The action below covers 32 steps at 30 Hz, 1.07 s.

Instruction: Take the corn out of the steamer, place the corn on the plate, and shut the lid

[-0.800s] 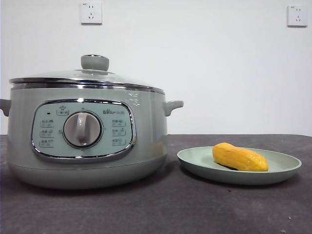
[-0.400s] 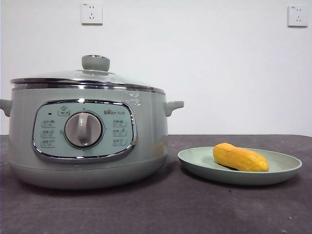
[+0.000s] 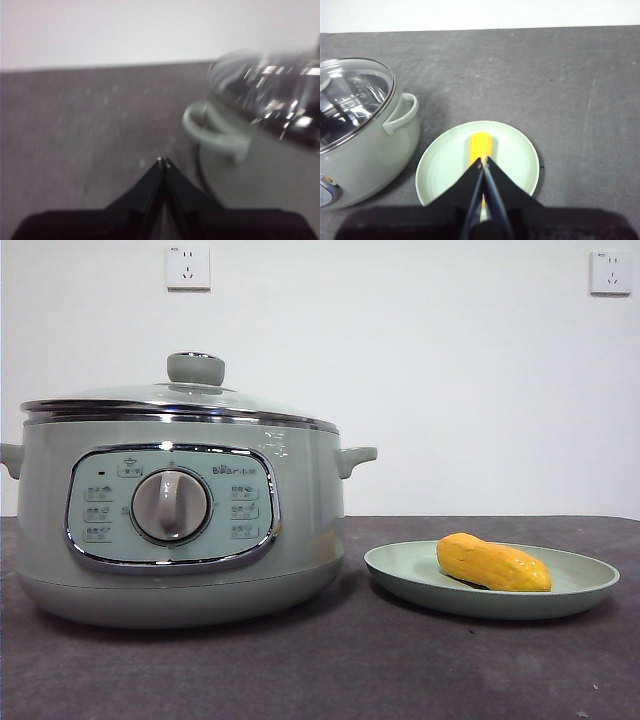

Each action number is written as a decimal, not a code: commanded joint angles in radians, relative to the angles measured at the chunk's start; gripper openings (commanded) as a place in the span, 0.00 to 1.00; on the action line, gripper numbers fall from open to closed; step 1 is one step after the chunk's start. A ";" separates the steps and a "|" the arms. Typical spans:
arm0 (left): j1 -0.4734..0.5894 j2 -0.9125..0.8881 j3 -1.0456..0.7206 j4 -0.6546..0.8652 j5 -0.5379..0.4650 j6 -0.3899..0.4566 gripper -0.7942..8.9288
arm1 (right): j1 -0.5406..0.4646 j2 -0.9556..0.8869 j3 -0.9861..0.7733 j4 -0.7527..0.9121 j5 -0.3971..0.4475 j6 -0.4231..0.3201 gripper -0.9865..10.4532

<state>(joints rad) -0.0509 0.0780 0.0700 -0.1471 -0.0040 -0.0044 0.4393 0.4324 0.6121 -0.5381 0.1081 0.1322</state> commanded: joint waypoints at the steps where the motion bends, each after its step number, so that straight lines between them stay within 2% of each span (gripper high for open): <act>1: 0.019 -0.019 -0.042 0.016 0.008 -0.027 0.08 | 0.001 -0.001 -0.009 0.005 0.003 0.008 0.09; 5: 0.021 -0.048 -0.066 -0.043 0.008 -0.026 0.08 | 0.001 -0.001 -0.009 0.005 0.003 0.008 0.09; 32: 0.019 -0.057 -0.066 -0.037 0.006 -0.026 0.08 | 0.001 -0.001 -0.009 0.005 0.003 0.008 0.09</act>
<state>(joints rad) -0.0338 0.0238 0.0181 -0.1852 0.0006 -0.0261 0.4393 0.4324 0.6121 -0.5381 0.1081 0.1322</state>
